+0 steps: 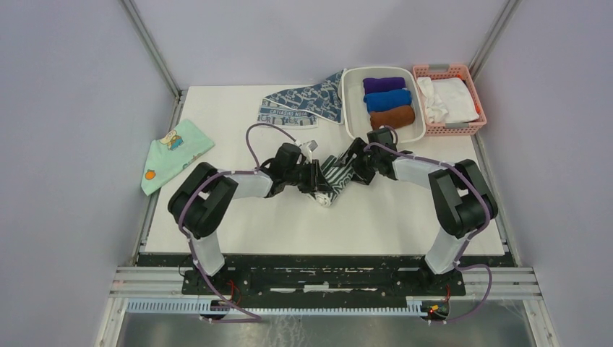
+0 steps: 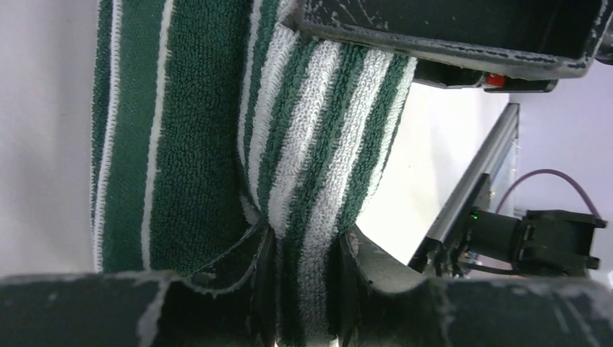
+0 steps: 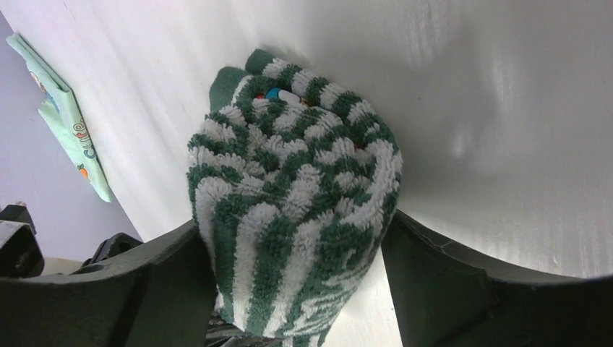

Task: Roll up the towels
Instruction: Roll the towel at the center of the board.

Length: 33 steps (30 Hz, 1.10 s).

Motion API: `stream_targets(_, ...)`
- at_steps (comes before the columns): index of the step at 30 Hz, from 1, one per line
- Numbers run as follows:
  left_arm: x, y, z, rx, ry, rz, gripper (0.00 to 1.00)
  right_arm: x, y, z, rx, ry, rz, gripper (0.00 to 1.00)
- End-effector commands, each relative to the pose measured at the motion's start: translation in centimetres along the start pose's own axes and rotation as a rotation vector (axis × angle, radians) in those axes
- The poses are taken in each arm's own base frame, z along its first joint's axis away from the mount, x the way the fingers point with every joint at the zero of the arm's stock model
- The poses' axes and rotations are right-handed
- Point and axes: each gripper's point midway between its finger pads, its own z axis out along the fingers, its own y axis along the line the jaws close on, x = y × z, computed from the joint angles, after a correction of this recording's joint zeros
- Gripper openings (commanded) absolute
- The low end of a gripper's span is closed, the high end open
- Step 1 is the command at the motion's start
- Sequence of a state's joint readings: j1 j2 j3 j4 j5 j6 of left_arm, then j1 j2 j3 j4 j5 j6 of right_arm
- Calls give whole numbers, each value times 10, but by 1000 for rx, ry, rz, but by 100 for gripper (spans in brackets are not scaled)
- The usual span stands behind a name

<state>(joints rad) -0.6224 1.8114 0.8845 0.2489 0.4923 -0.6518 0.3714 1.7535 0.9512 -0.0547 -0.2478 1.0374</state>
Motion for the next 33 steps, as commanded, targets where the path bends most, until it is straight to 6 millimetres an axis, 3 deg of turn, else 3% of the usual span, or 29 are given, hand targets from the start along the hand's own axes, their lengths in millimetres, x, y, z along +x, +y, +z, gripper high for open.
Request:
stream_targets(1,47,16,4,-15,143,-171,19,-7,-7,8,17,-19,4,81)
stream_targets(7,58,22,3,-25,162,-205,25,-3,-27,13,130,14,-20,62)
stream_targets(13,45,17,-10,-97,129,-78,46,-1,-39,4,263,21,-63,45)
stream_targets(16,32,12,-19,-187,87,39,57,-1,-39,-2,316,13,-94,43)
stream_targets(21,0,0,-42,-396,-68,231,63,3,-37,-5,360,24,-117,42)
stream_targets(27,-24,-34,-67,-662,-280,515,70,8,-37,-3,372,39,-128,42)
stream_targets(33,-26,-61,-54,-781,-318,724,79,11,-37,-1,377,47,-131,42)
